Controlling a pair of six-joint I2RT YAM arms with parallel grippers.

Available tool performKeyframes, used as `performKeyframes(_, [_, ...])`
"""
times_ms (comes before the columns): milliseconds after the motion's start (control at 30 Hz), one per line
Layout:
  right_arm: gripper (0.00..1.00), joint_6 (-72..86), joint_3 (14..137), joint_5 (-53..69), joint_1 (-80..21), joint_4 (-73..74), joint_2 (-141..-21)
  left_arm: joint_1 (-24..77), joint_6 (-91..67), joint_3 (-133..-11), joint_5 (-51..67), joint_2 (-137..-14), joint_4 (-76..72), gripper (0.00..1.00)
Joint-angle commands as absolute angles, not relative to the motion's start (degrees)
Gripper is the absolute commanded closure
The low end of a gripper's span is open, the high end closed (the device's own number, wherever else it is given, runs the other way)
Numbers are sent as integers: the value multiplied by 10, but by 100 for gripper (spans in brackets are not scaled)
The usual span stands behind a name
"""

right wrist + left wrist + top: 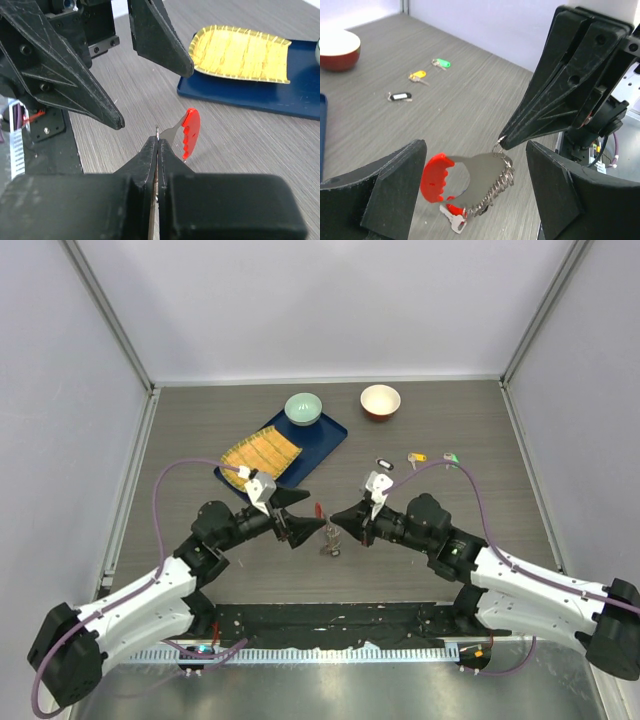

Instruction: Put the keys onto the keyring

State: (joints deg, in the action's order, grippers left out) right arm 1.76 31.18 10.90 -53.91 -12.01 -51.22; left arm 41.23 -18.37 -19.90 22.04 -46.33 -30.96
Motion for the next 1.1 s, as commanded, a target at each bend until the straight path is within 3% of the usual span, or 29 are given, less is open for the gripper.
performKeyframes(0, [99,71,291,70,-541,-282,-474,415,-160,-237,252,-491,-388,16])
performKeyframes(333, [99,91,258,12,-541,-354,-432,413,-195,-245,246,-540,-501,27])
performKeyframes(933, [99,66,289,65,-541,-353,-432,412,-200,-340,408,-589,-439,29])
performKeyframes(1067, [99,62,291,72,-541,-345,-423,410,-184,-348,409,-583,-399,41])
